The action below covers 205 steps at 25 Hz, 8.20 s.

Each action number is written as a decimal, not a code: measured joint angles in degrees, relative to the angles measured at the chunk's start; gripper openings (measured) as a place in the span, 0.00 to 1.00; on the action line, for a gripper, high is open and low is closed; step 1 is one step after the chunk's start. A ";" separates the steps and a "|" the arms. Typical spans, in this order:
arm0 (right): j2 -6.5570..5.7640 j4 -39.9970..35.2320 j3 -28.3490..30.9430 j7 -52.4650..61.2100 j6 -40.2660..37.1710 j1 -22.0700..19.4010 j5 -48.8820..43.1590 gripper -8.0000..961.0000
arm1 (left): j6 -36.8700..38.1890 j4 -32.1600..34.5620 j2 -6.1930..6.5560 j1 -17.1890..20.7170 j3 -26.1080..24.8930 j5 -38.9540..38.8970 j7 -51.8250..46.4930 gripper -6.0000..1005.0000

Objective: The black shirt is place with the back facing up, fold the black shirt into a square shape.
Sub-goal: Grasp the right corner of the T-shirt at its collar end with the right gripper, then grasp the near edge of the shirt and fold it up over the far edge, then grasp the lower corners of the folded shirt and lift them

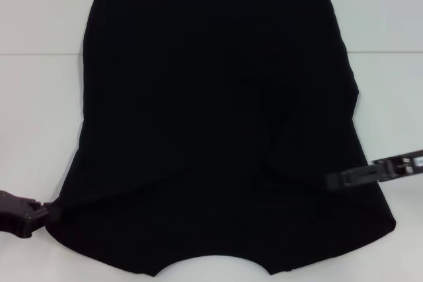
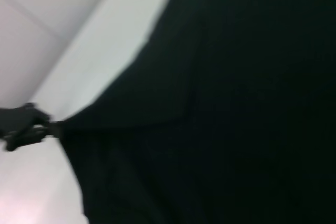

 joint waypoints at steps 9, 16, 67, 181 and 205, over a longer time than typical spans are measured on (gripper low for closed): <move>-4.39 0.22 1.96 9.50 -0.33 -3.11 -6.00 0.98 | -0.34 -0.32 -0.46 -0.20 0.24 -0.08 0.22 0.03; -4.17 0.32 3.00 11.13 -0.03 -3.11 -11.59 0.98 | -0.45 -0.32 -0.81 -0.77 0.41 -0.11 0.24 0.03; 1.63 0.15 3.03 11.31 -0.15 2.66 -18.28 0.92 | -1.35 -1.29 -0.43 -2.14 0.49 -0.10 0.38 0.03; 5.00 18.09 30.80 -23.89 47.54 10.11 -5.75 0.08 | -46.12 -39.62 4.16 -24.79 -7.68 -21.98 1.51 0.18; 5.40 2.80 31.31 -21.04 27.35 0.52 -4.30 0.80 | -22.49 -12.66 1.17 -14.93 5.75 -23.13 -7.48 0.72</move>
